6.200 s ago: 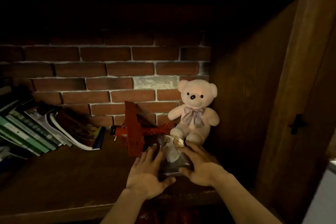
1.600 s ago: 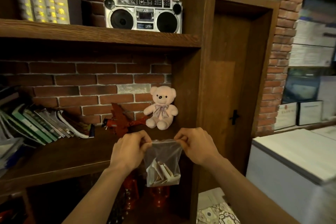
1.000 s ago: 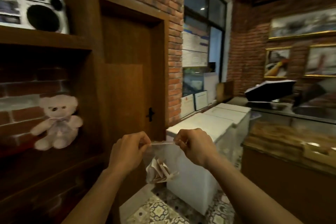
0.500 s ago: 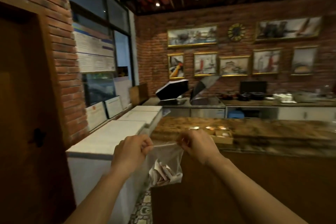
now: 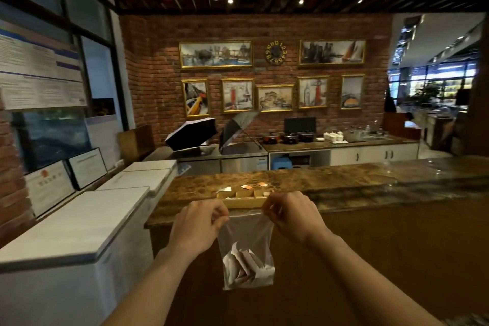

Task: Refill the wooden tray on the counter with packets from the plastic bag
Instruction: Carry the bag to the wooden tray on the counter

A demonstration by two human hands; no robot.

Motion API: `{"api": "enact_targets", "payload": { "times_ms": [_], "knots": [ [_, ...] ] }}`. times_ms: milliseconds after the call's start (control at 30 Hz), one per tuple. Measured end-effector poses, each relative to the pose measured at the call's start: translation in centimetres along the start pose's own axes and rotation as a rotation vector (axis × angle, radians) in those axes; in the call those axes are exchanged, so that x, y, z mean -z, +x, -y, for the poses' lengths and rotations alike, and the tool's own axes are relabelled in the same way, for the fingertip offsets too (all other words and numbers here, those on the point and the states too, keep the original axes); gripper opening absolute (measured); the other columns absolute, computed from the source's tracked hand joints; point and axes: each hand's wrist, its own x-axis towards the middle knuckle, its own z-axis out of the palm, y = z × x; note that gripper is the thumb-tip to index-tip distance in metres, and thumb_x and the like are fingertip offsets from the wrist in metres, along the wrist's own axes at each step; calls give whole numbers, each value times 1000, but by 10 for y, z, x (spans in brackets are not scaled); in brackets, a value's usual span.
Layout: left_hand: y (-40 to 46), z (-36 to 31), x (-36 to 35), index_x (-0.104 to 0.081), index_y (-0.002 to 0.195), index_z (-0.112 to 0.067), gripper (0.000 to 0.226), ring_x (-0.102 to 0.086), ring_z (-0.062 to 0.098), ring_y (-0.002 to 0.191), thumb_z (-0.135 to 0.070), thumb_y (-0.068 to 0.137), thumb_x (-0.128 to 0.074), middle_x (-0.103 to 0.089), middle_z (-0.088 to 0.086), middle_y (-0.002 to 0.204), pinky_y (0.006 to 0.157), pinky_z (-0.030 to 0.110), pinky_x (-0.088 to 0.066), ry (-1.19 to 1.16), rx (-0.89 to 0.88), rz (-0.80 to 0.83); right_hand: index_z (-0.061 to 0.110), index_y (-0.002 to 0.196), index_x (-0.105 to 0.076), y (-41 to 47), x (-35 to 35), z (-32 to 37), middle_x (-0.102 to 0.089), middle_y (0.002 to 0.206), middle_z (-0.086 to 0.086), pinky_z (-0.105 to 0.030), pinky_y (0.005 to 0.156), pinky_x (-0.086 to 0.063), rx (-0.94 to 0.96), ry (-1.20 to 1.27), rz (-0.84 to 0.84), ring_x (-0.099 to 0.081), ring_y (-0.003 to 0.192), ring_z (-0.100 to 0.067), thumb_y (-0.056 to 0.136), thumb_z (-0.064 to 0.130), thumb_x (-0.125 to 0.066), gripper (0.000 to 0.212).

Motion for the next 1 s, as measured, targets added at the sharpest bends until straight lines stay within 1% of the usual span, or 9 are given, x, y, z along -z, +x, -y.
{"api": "enact_targets", "payload": {
  "times_ms": [133,300,467,600,667,767,900,1000],
  "knots": [
    [11,-3,-11,-65,92,-45,14,-60,-6,84,-37,87,-76,-64,-25,89,77,25,-56,8,-25,20,35,99,-71,1,2,-13,-71,93,16,-22,71,-54,-18,-4,-8,-63,79,0,91,25,-72,13],
    [21,-3,-22,-68,100,-43,13,-65,-2,91,-34,91,-72,-71,-21,99,83,30,-58,-12,-38,51,34,103,-71,3,-4,-27,-72,99,14,-28,78,-60,-30,-5,-9,-65,87,-2,92,25,-70,13],
    [33,-9,-34,-69,102,-40,12,-67,1,94,-33,92,-71,-72,-20,101,85,34,-59,-18,-22,75,34,104,-70,10,-8,-43,-72,101,14,-27,80,-60,-21,-2,-13,-65,88,-1,93,27,-69,14],
    [42,-11,-45,-69,102,-41,13,-66,-1,93,-32,92,-71,-71,-21,101,85,31,-59,-28,-16,62,35,103,-70,15,-9,-57,-72,100,14,-25,79,-59,-19,-2,-19,-65,86,-1,93,26,-70,14],
    [48,-12,-53,-69,99,-41,15,-65,-3,91,-30,91,-72,-71,-21,99,80,26,-58,-48,-5,55,34,104,-71,19,-10,-64,-73,100,13,-25,79,-59,-10,6,-13,-65,86,-1,93,26,-70,14],
    [57,-14,-65,-68,97,-43,15,-64,-5,87,-30,90,-73,-70,-23,94,72,18,-50,-47,8,50,32,104,-72,26,-12,-76,-74,100,13,-26,80,-60,-6,21,-11,-66,87,0,93,25,-70,14],
    [73,-12,-80,-68,97,-44,16,-61,-5,87,-30,90,-73,-65,-26,90,74,23,-50,-39,25,58,32,104,-72,40,-20,-90,-74,101,12,-28,81,-60,-4,27,-4,-66,89,-1,93,25,-70,13],
    [91,-5,-92,-68,100,-43,15,-61,-5,87,-32,91,-72,-61,-27,88,79,27,-54,-31,12,61,32,105,-71,58,-29,-100,-74,103,12,-30,82,-60,-13,23,-1,-66,90,-2,93,25,-70,14]
  ]
}}
